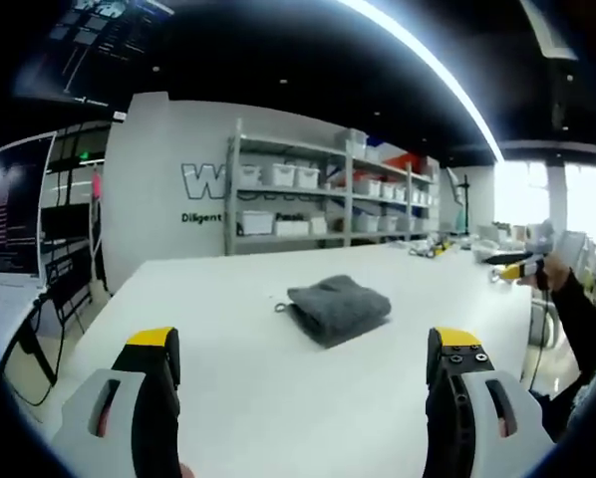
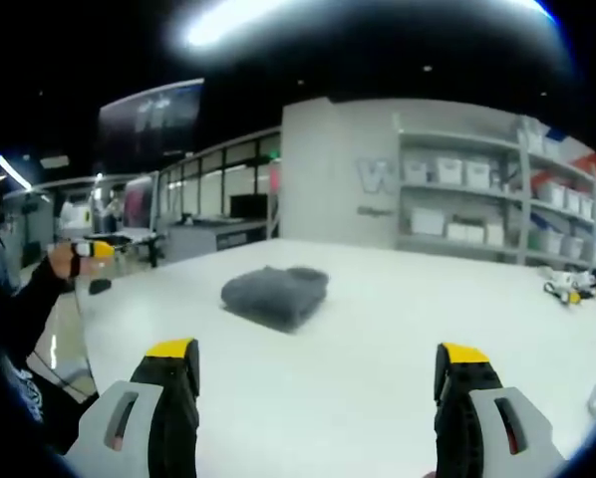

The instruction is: Open the folded towel by lifting each exposed corner and separating the folded layers until the towel lies flat within the target outline without major curled edges

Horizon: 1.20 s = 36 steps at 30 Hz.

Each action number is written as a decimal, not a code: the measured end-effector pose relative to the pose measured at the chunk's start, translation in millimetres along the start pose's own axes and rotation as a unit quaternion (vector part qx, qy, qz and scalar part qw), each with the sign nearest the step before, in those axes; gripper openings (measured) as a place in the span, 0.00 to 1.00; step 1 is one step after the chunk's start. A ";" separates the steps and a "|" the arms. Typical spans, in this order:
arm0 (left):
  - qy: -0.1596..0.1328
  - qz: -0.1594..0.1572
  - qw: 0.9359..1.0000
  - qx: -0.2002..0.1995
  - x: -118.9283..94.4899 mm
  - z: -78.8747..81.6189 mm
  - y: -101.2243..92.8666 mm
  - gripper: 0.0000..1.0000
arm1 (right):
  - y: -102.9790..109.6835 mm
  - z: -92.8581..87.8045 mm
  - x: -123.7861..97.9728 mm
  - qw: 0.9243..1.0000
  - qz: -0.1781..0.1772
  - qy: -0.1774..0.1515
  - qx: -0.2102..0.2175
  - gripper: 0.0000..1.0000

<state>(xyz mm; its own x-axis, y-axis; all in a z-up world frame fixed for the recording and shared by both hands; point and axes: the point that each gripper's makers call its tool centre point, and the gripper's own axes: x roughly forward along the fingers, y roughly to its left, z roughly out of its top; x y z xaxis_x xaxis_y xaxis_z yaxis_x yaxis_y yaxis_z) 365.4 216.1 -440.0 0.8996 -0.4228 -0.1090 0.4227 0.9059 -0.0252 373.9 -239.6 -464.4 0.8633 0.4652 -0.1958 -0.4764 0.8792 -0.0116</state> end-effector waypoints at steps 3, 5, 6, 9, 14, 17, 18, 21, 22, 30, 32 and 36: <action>0.002 -0.016 1.000 0.004 4.7 8.3 -6.0 1.00 | 0.4 5.9 1.5 1.000 -0.001 0.001 -0.007 0.99; 0.007 -0.027 1.000 0.004 9.3 10.9 -9.6 1.00 | 0.8 9.1 2.2 1.000 -0.001 0.001 -0.010 0.99; 0.008 -0.030 0.999 0.005 11.4 12.0 -11.3 1.00 | 0.9 11.0 2.5 1.000 -0.001 0.001 -0.011 0.99; 0.014 -0.038 0.999 0.009 16.0 13.0 -15.0 1.00 | 1.3 15.6 3.2 1.000 0.001 -0.002 -0.017 0.99; 0.014 -0.046 0.999 -0.002 20.4 14.5 -16.2 1.00 | -2.4 20.6 4.9 1.000 0.002 0.002 -0.023 0.99; 0.018 -0.057 0.998 -0.011 21.9 16.1 -18.0 1.00 | -9.4 22.9 5.6 0.999 -0.010 0.014 -0.042 0.99; 0.021 -0.063 0.998 -0.016 22.4 17.3 -18.7 1.00 | -10.6 25.2 5.1 0.999 -0.010 0.014 -0.042 0.99; 0.022 -0.067 0.997 -0.021 23.0 20.5 -18.5 1.00 | -12.1 34.3 3.5 0.999 -0.005 0.009 -0.037 0.99; 0.023 -0.067 0.997 -0.022 23.4 21.6 -18.0 1.00 | -12.7 38.9 3.3 0.999 -0.003 0.008 -0.036 0.99; 0.029 -0.055 0.998 -0.007 25.9 33.9 -10.2 1.00 | -24.6 56.8 3.7 0.999 -0.021 0.014 -0.038 1.00; 0.031 -0.055 0.998 -0.003 26.4 36.9 -9.2 1.00 | -26.5 60.0 2.5 0.999 -0.023 0.015 -0.040 1.00; 0.039 -0.060 0.997 -0.016 30.3 37.0 -8.0 1.00 | -28.9 67.5 0.1 0.999 -0.023 0.012 -0.043 1.00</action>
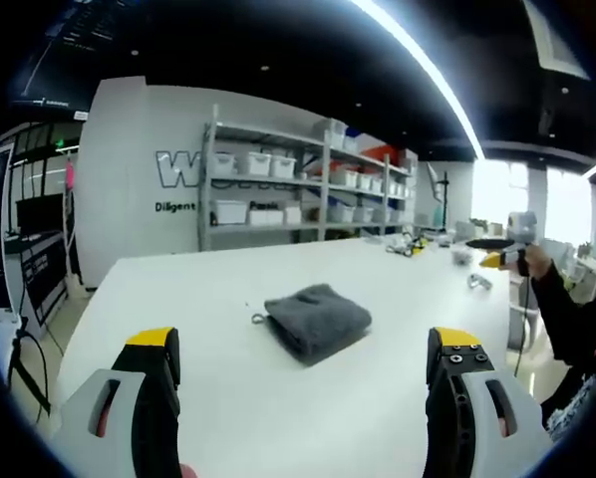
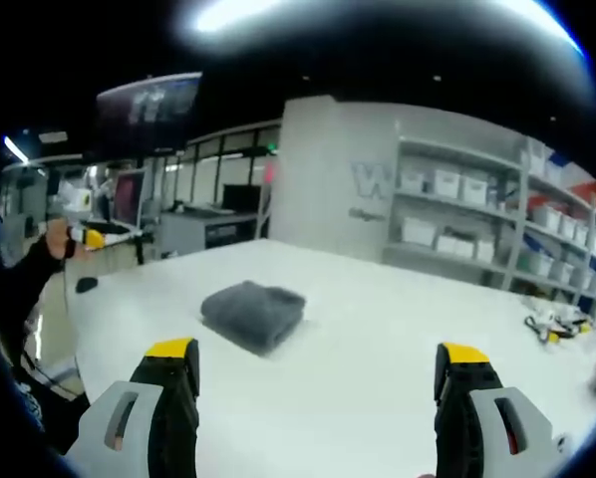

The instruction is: Open the folded towel by lifting each exposed corner and separating the folded layers until the towel lies flat within the target outline without major curled edges

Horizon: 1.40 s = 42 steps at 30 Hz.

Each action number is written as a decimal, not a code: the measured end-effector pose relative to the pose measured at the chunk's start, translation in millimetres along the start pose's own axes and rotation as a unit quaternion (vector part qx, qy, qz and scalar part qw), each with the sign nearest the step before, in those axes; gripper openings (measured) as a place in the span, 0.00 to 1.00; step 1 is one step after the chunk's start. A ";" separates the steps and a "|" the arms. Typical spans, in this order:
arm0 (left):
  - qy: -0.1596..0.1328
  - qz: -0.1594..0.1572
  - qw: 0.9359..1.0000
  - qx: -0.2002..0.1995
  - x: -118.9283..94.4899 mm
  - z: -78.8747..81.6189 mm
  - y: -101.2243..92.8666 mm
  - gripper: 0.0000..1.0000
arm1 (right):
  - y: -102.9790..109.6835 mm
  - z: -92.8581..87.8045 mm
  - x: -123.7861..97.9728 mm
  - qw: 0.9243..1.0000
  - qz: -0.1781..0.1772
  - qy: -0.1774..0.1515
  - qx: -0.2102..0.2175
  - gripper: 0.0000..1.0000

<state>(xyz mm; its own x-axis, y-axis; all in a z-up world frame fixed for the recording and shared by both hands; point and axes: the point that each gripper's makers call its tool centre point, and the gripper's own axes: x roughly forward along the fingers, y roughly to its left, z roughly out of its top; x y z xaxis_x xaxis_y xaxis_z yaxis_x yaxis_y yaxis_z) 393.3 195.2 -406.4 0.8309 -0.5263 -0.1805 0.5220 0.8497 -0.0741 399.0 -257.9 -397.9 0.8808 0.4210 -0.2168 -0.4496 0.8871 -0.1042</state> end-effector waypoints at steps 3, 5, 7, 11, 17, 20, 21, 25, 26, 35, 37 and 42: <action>0.007 -0.002 1.000 0.005 1.4 0.3 -2.6 1.00 | -0.4 2.3 -0.6 1.000 0.003 0.000 0.000 1.00; 0.005 -0.005 1.000 0.007 1.5 4.4 -5.0 1.00 | -0.7 3.0 -0.6 1.000 0.004 0.002 -0.005 1.00; 0.003 -0.012 1.000 0.004 2.3 9.0 -8.0 1.00 | -2.7 4.3 -0.1 1.000 0.003 0.005 -0.008 1.00; 0.006 -0.023 1.000 -0.008 7.0 14.2 -7.8 1.00 | -3.4 8.8 0.2 1.000 0.005 0.007 -0.011 1.00; 0.010 -0.030 0.999 -0.004 8.2 24.3 -8.5 1.00 | -4.1 18.7 0.7 1.000 0.005 0.002 -0.015 1.00; 0.008 -0.033 0.999 -0.003 9.1 29.0 -9.6 1.00 | -2.0 18.0 2.7 1.000 0.007 0.004 -0.016 1.00; 0.009 -0.033 0.999 -0.002 9.5 29.5 -9.4 1.00 | -1.5 18.4 3.6 1.000 0.007 0.005 -0.017 1.00; 0.019 -0.032 0.999 0.006 12.1 34.1 -7.2 1.00 | 2.3 21.7 7.4 1.000 0.012 0.009 -0.019 1.00; 0.021 -0.034 0.999 0.006 12.5 36.5 -6.6 1.00 | 2.3 23.0 8.8 1.000 0.014 0.010 -0.021 1.00; 0.034 -0.035 0.998 0.031 16.8 46.7 -8.6 0.99 | -0.9 38.2 18.8 0.999 0.012 0.018 -0.037 1.00; 0.038 -0.035 0.998 0.034 18.9 48.0 -7.5 0.99 | -0.9 39.5 22.6 0.999 0.013 0.022 -0.039 1.00; 0.046 -0.040 0.998 0.019 25.4 51.9 -1.5 0.99 | -1.3 41.8 32.0 0.999 0.018 0.028 -0.038 1.00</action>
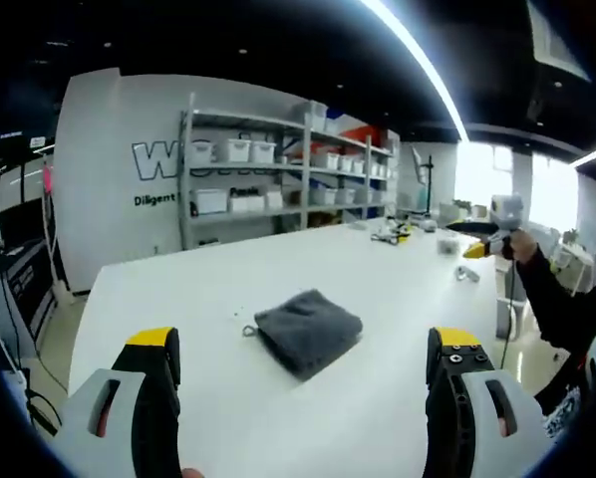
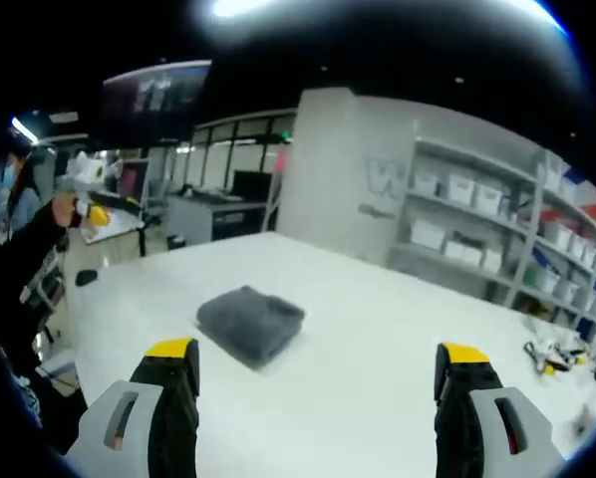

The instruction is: Open the folded towel by lifting each exposed corner and separating the folded layers until the towel lies flat within the target outline without major curled edges

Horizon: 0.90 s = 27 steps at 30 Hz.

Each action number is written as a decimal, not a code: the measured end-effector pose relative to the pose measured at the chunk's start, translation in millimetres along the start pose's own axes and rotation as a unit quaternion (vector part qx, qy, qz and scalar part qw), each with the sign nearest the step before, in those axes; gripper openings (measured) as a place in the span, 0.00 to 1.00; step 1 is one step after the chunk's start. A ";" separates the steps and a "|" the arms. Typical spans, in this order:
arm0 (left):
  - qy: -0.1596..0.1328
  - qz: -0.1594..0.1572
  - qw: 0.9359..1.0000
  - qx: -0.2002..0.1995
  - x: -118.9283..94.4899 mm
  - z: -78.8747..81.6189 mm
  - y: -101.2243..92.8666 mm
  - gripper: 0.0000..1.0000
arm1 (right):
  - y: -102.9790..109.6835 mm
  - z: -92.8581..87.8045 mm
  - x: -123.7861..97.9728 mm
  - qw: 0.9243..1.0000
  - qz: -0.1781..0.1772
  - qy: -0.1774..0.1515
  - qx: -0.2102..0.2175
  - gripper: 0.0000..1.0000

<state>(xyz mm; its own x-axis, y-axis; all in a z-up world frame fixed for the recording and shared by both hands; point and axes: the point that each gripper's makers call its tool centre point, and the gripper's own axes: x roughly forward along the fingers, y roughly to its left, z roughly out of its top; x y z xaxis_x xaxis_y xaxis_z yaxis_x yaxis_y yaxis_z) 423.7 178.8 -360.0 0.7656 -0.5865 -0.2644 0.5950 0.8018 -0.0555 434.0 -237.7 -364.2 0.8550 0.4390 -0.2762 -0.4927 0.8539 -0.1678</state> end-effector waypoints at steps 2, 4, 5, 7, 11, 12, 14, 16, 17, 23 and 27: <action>0.006 0.001 1.000 -0.002 3.1 0.2 3.4 0.99 | 2.3 -2.9 5.4 1.000 0.003 0.009 -0.005 1.00; 0.010 0.002 1.000 -0.003 5.0 0.2 6.7 0.99 | 3.5 -5.2 8.6 1.000 0.004 0.019 -0.014 1.00; 0.011 0.001 1.000 -0.004 5.7 -0.4 6.6 0.99 | 4.2 -5.2 9.7 1.000 0.004 0.021 -0.017 0.99; 0.010 0.000 1.000 -0.005 7.4 -1.0 6.9 0.99 | 4.5 -4.3 11.6 1.000 0.005 0.022 -0.020 0.99; 0.014 0.002 1.000 -0.008 14.9 -2.5 12.9 0.99 | 2.0 -2.1 16.0 1.000 0.012 0.025 -0.012 0.98; 0.015 0.003 1.000 -0.010 16.4 -2.9 14.3 0.99 | 2.4 -1.4 17.0 1.000 0.014 0.025 -0.009 0.98; 0.019 0.001 1.000 -0.013 18.8 -3.8 15.9 0.99 | 2.4 -0.7 18.2 1.000 0.016 0.026 -0.006 0.98; 0.022 -0.001 1.000 -0.015 20.7 -4.1 18.2 0.99 | 0.8 0.9 19.5 1.000 0.017 0.025 -0.004 0.98; 0.024 -0.001 1.000 -0.015 21.7 -3.9 19.6 0.99 | -0.3 1.9 20.6 1.000 0.018 0.025 -0.002 0.98; 0.040 0.008 0.999 -0.006 27.0 0.5 30.8 0.99 | -9.4 7.5 30.1 0.999 0.017 0.023 0.016 0.97; 0.046 -0.005 0.999 0.007 26.3 3.7 26.0 1.00 | -14.5 12.6 35.9 0.999 0.015 0.022 0.021 0.99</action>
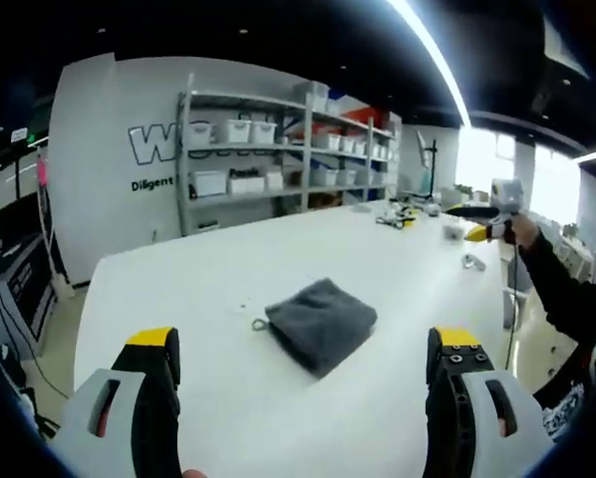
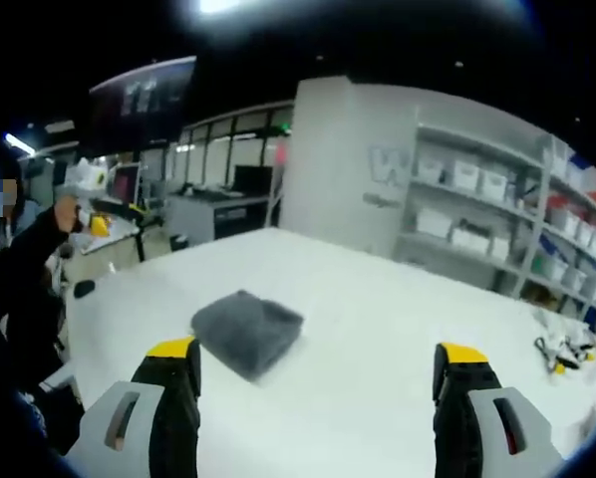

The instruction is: Open the folded towel by lifting each exposed corner and separating the folded layers until the towel lies flat within the target outline without major curled edges

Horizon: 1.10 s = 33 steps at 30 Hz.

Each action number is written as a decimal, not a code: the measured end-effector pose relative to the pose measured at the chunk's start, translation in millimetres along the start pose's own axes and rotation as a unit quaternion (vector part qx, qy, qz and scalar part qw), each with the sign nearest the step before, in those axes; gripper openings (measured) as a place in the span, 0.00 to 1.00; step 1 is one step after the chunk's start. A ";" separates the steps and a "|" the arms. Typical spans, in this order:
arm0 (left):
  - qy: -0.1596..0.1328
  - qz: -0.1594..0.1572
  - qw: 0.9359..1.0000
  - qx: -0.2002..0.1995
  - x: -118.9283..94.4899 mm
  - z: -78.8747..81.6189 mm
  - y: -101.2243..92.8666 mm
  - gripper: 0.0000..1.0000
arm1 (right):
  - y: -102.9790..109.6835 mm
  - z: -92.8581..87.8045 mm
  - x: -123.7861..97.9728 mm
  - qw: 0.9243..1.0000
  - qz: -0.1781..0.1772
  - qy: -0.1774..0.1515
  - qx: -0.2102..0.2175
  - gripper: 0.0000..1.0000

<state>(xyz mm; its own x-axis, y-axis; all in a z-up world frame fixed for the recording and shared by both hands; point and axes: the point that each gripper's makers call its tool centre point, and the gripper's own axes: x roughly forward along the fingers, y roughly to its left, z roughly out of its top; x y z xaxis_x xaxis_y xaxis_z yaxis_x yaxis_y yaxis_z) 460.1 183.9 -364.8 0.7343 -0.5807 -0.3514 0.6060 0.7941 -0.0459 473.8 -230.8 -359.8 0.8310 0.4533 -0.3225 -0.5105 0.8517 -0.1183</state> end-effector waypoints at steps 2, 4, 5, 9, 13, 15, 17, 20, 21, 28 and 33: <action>-0.007 -0.009 1.000 -0.012 -0.6 5.7 -1.8 1.00 | 1.0 1.2 2.5 1.000 0.003 0.003 0.000 0.99; -0.008 -0.007 1.000 -0.014 -0.2 7.8 -0.9 1.00 | 1.0 2.6 3.9 1.000 0.004 0.005 -0.002 0.99; -0.005 -0.001 1.000 -0.008 0.5 9.4 1.8 1.00 | 0.9 3.8 5.0 1.000 0.005 0.006 -0.004 0.99; -0.003 -0.018 1.000 -0.013 2.3 11.9 -1.5 1.00 | 3.1 5.0 6.3 1.000 0.017 0.010 -0.004 0.99; -0.004 -0.012 1.000 -0.019 5.4 15.6 2.2 1.00 | 3.9 4.9 8.4 0.999 0.030 0.018 -0.007 0.99; -0.004 -0.015 1.000 -0.026 6.5 17.2 1.4 1.00 | 2.6 5.8 8.9 0.999 0.031 0.025 -0.020 0.99; -0.004 -0.017 0.999 -0.027 7.9 18.9 1.6 1.00 | 1.2 9.3 9.3 0.999 0.032 0.027 -0.021 0.99; 0.001 -0.014 0.999 -0.029 10.3 19.9 4.8 1.00 | -0.6 17.8 10.0 0.999 0.035 0.026 -0.023 0.99; 0.002 -0.015 0.999 -0.032 11.2 20.2 5.6 1.00 | -2.9 21.9 10.6 0.999 0.034 0.025 -0.022 0.99; 0.012 -0.015 0.999 -0.045 18.4 27.2 15.3 1.00 | -10.2 38.2 23.0 0.999 0.040 0.017 -0.007 0.98; 0.015 -0.014 0.999 -0.047 24.3 33.0 20.0 1.00 | -17.3 39.1 32.2 0.999 0.042 0.023 -0.001 0.95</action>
<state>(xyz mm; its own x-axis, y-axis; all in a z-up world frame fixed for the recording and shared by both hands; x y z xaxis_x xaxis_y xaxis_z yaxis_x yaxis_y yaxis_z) 500.2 179.7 -343.4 0.7072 -0.5978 -0.3775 0.5929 0.7923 -0.1438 518.1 -220.7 -331.4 0.7745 0.5096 -0.3749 -0.5776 0.8113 -0.0905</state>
